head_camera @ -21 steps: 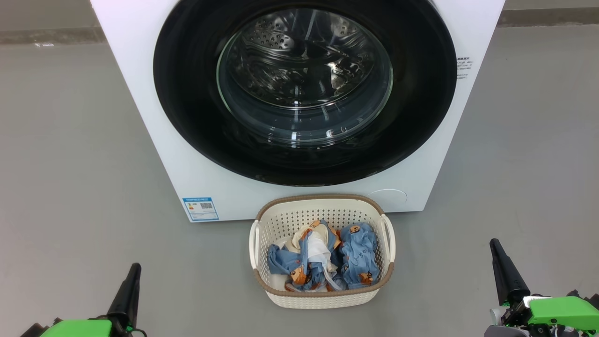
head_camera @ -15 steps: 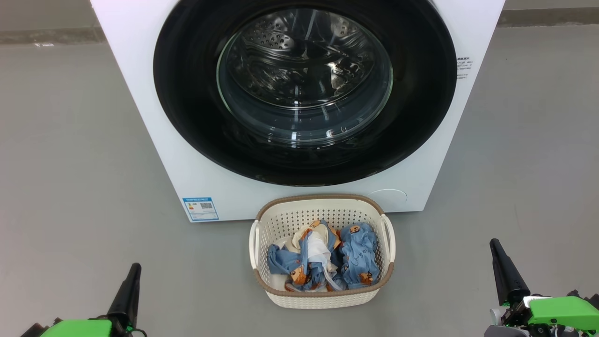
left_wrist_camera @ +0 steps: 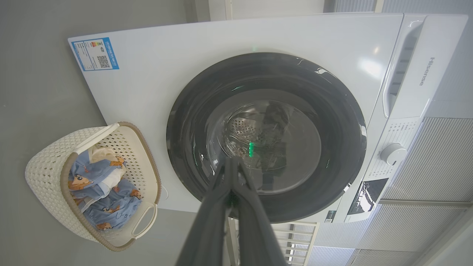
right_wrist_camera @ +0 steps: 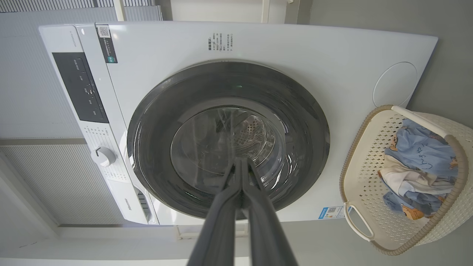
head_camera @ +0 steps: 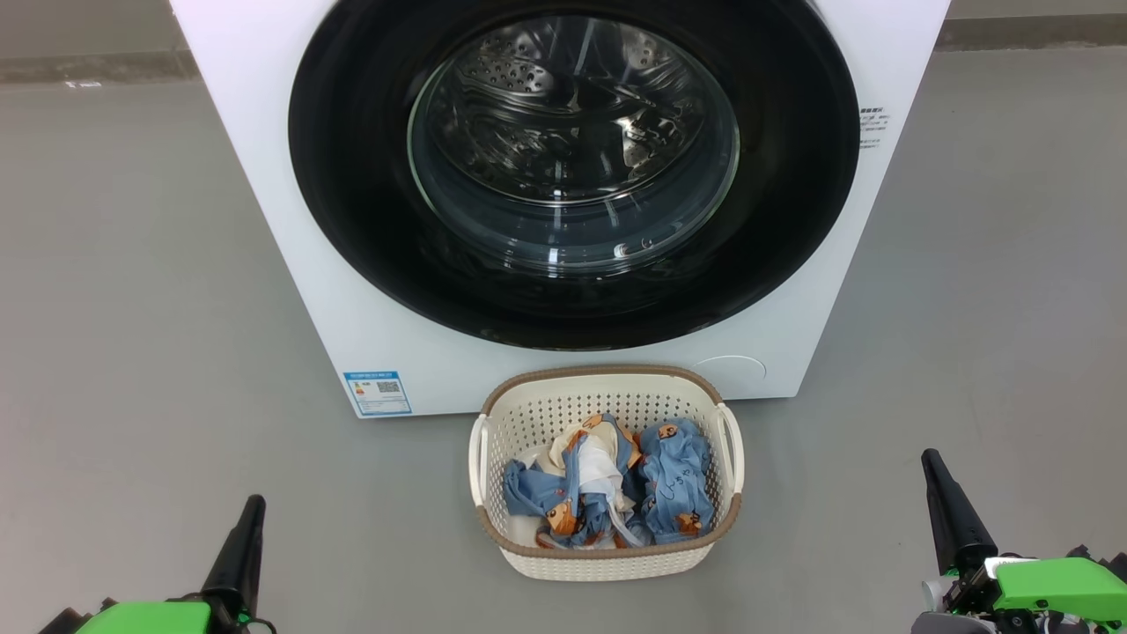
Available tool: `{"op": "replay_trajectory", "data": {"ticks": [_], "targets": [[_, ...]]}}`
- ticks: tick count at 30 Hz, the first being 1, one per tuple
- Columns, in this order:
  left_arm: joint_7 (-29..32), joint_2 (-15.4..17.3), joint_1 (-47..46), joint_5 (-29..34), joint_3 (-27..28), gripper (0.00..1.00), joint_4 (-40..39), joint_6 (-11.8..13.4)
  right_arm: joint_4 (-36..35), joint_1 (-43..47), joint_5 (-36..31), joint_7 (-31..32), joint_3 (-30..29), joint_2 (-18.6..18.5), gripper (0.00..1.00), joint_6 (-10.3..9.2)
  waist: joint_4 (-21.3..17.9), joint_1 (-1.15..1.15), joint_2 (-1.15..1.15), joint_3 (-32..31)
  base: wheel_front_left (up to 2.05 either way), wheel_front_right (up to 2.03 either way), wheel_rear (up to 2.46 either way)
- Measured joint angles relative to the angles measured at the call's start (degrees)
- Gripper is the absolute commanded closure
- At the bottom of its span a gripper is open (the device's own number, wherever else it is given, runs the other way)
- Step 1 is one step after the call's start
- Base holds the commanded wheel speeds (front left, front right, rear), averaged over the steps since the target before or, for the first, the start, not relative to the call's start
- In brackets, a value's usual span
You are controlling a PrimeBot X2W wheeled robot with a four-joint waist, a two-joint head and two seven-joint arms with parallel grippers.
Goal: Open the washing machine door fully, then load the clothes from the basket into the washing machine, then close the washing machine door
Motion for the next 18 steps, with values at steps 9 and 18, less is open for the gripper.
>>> {"op": "replay_trajectory", "data": {"ticks": [9, 18], "targets": [[0.0, -0.01, -0.01, 0.0, 0.02, 1.0, 0.01, 0.0, 0.0, 0.0, 0.0, 0.01, -0.01, 0.0, 1.0, 0.0, 0.0, 0.0, 0.0, 0.0, 0.0, 0.0, 0.0], [0.0, -0.01, -0.01, 0.01, 0.04, 1.0, 0.01, -0.01, 0.0, 0.0, 0.0, 0.01, -0.01, 0.01, 1.0, 0.0, 0.0, 0.0, 0.0, 0.0, 0.0, 0.0, 0.0]]}}
